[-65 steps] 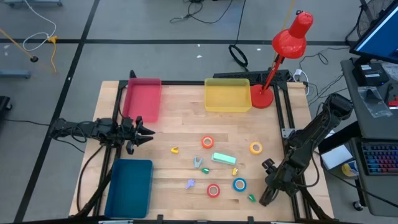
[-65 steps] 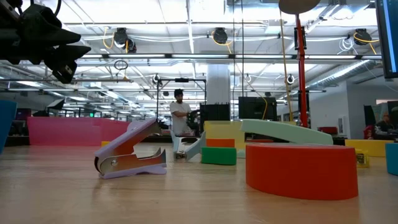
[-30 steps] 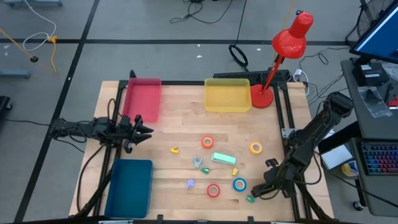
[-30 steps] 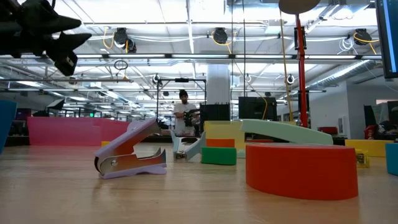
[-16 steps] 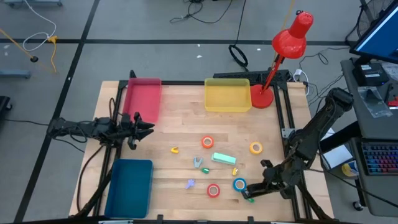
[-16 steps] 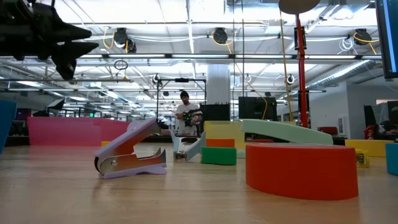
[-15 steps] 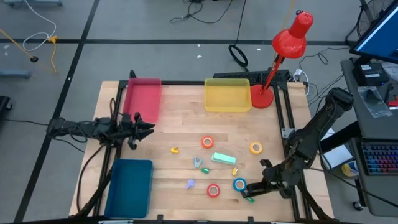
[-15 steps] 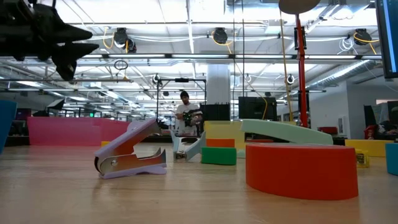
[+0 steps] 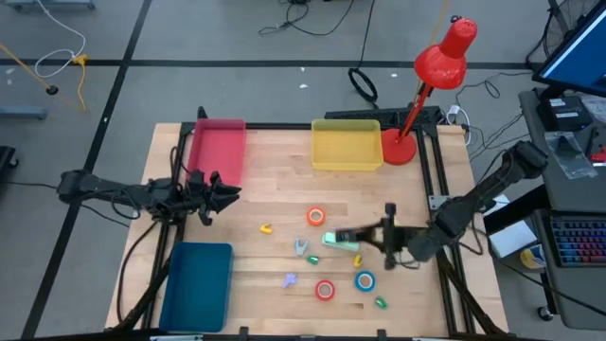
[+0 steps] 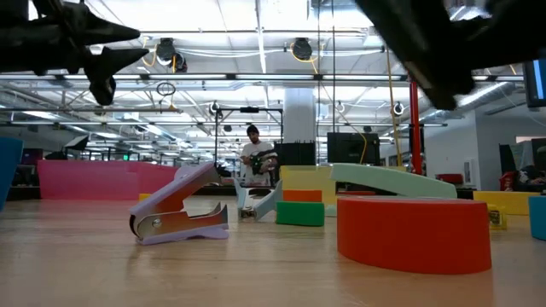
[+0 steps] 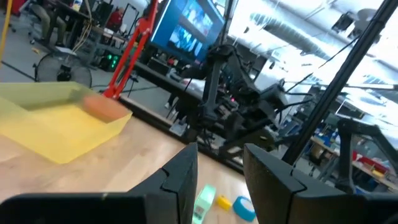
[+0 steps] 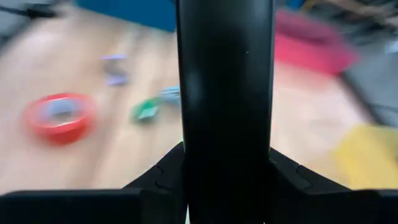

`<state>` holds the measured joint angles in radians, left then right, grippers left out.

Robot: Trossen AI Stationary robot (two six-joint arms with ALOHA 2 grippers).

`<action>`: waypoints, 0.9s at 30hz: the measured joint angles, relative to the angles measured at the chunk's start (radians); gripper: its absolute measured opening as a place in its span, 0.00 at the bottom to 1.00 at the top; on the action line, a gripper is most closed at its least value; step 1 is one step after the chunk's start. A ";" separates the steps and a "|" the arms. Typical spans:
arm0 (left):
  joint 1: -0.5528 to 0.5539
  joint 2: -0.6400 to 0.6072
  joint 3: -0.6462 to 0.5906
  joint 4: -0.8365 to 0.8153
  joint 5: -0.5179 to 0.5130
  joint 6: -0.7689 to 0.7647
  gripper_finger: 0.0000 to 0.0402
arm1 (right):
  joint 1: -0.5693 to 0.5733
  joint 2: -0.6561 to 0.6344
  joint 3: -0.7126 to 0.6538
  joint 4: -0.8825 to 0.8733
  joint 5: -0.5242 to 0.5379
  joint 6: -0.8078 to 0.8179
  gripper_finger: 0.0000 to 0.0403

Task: Pick and place Stapler, Stapler remover, tape
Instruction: Put the black stapler into the pink bin

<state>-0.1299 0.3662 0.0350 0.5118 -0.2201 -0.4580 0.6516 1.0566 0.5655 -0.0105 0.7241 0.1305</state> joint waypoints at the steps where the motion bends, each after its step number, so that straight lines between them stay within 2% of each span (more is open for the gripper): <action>1: 0.000 0.024 0.000 0.027 0.000 0.000 0.32 | -0.028 0.013 0.000 0.036 0.022 -0.036 0.32; 5: 0.000 0.124 0.000 0.137 -0.002 0.000 0.32 | -0.144 0.080 0.000 0.201 0.093 -0.174 0.32; 10: -0.010 0.259 0.008 0.313 -0.014 0.035 0.32 | -0.278 0.192 0.001 0.417 0.114 -0.347 0.32; 13: -0.031 0.343 0.047 0.381 -0.014 0.114 0.32 | -0.342 0.257 0.007 0.468 0.114 -0.409 0.32; 16: -0.054 0.433 0.128 0.379 -0.014 0.210 0.32 | -0.390 0.316 0.040 0.467 0.113 -0.437 0.32; 21: -0.095 0.624 0.312 0.307 -0.012 0.344 0.32 | -0.427 0.393 0.113 0.426 0.110 -0.498 0.32; 27: -0.123 0.857 0.592 -0.038 -0.056 0.431 0.32 | -0.437 0.422 0.131 0.340 0.110 -0.509 0.32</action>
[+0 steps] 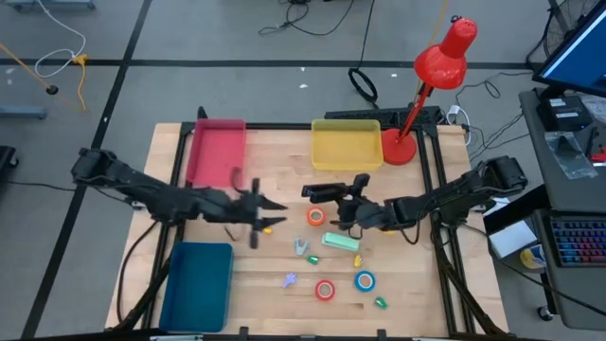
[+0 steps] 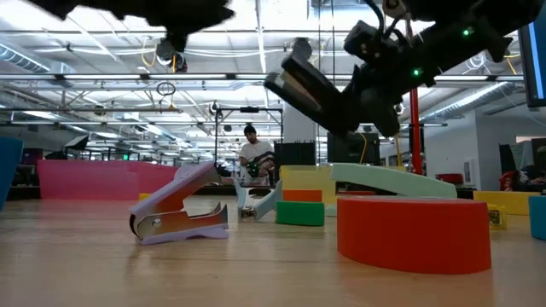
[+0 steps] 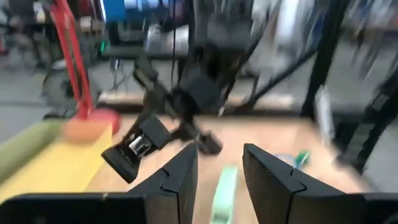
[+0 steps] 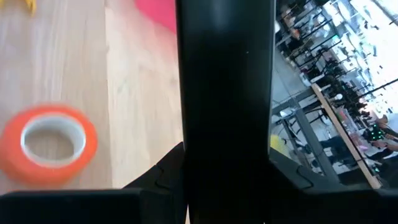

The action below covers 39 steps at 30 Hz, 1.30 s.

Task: Pick and place Stapler, Stapler remover, tape
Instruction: Put the black stapler into the pink bin

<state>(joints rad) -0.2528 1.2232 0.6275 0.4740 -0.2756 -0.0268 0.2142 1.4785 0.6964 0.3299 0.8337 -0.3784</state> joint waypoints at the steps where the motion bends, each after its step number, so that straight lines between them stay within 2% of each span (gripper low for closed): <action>1: -0.003 0.041 0.054 -0.060 -0.022 0.009 0.32 | -0.001 0.001 0.000 -0.027 -0.001 0.008 0.32; 6: -0.008 0.227 0.294 -0.306 -0.140 0.084 0.32 | -0.001 0.001 0.000 -0.154 -0.006 0.081 0.32; 9: -0.008 0.323 0.427 -0.418 -0.208 0.129 0.32 | -0.004 0.001 0.000 -0.201 -0.053 0.132 0.32; 16: -0.007 0.494 0.654 -0.645 -0.353 0.276 0.32 | -0.005 0.001 0.000 -0.220 -0.079 0.173 0.32; 20: -0.005 0.544 0.706 -0.708 -0.411 0.308 0.32 | -0.005 0.000 0.000 -0.229 -0.080 0.194 0.32; 26: 0.010 0.560 0.720 -0.711 -0.433 0.320 0.32 | -0.005 0.000 0.000 -0.229 -0.105 0.195 0.32; 39: 0.030 0.560 0.720 -0.708 -0.394 0.332 0.34 | -0.013 0.000 0.000 -0.229 -0.105 0.195 0.32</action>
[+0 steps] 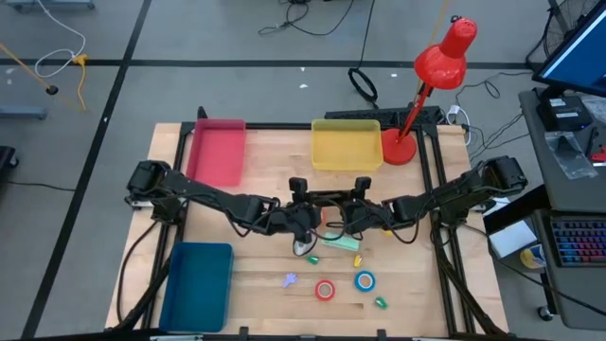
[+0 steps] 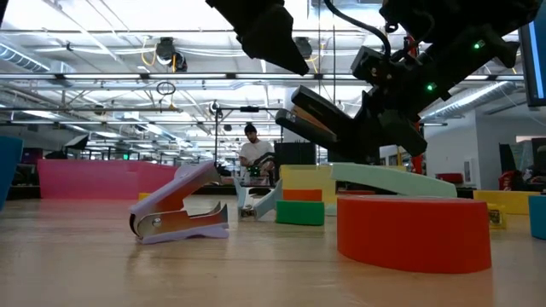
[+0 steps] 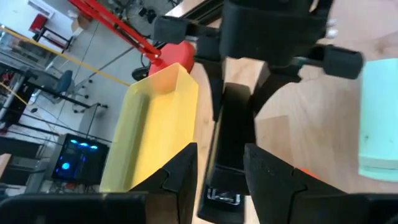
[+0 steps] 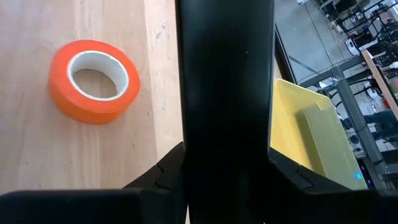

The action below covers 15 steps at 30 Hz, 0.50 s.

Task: Pick and place Stapler, Stapler remover, tape
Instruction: Put the black stapler into the pink bin

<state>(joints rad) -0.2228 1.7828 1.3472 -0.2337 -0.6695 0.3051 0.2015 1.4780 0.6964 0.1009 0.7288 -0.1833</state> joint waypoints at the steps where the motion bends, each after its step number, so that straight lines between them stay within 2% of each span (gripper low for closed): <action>1: 0.000 0.000 0.000 0.000 0.001 -0.003 0.36 | -0.004 0.000 0.000 0.000 0.000 0.000 0.32; 9: 0.007 0.033 -0.001 0.035 0.021 0.002 0.57 | -0.012 0.000 0.000 0.008 -0.001 0.016 0.32; 15: 0.021 0.080 -0.001 0.049 0.004 0.049 0.64 | -0.013 0.000 -0.002 0.010 -0.021 0.017 0.32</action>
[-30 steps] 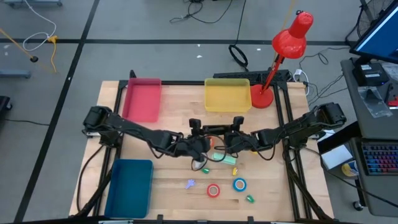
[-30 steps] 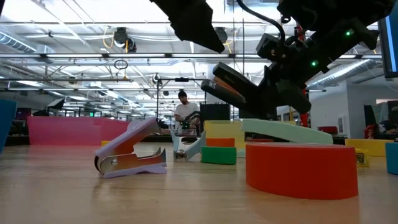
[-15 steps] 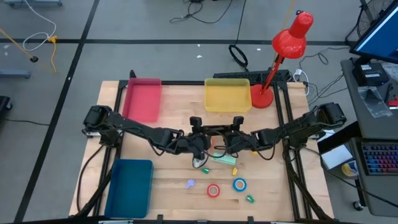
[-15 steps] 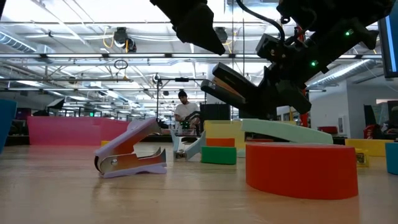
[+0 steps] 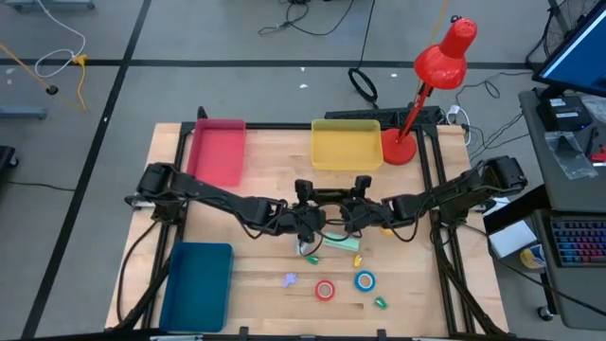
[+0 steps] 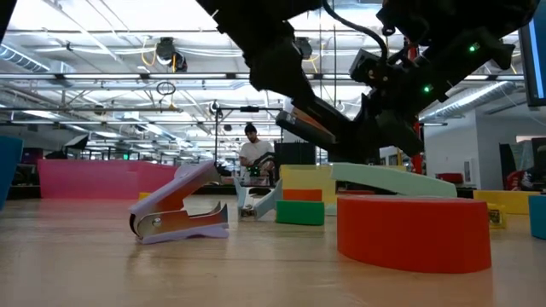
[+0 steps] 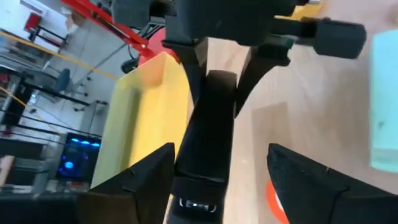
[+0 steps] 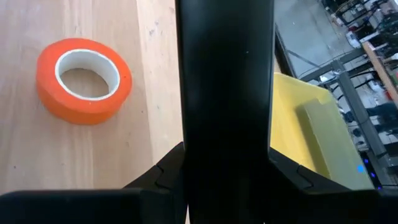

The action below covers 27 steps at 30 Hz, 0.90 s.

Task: Pick and place Stapler, Stapler remover, tape
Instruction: Put the black stapler into the pink bin

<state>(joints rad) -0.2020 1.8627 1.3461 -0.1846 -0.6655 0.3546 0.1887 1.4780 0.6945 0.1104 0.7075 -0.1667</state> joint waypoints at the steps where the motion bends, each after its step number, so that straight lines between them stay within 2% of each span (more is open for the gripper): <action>1: 0.000 0.002 0.000 0.017 -0.009 0.012 0.64 | 0.000 0.000 0.000 0.008 -0.008 0.003 0.32; 8: 0.011 0.034 0.033 0.044 -0.043 0.094 0.62 | 0.000 -0.001 0.001 0.023 -0.029 0.009 0.32; 18: 0.039 0.075 0.122 -0.087 -0.014 0.081 0.63 | 0.001 -0.001 0.000 0.048 -0.034 0.011 0.32; 27: 0.058 0.185 0.251 -0.261 -0.024 0.042 0.63 | 0.003 0.000 0.000 0.049 -0.081 0.032 0.32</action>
<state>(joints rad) -0.1436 2.0473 1.5973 -0.4454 -0.6891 0.3968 0.1913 1.4780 0.6949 0.1592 0.6266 -0.1351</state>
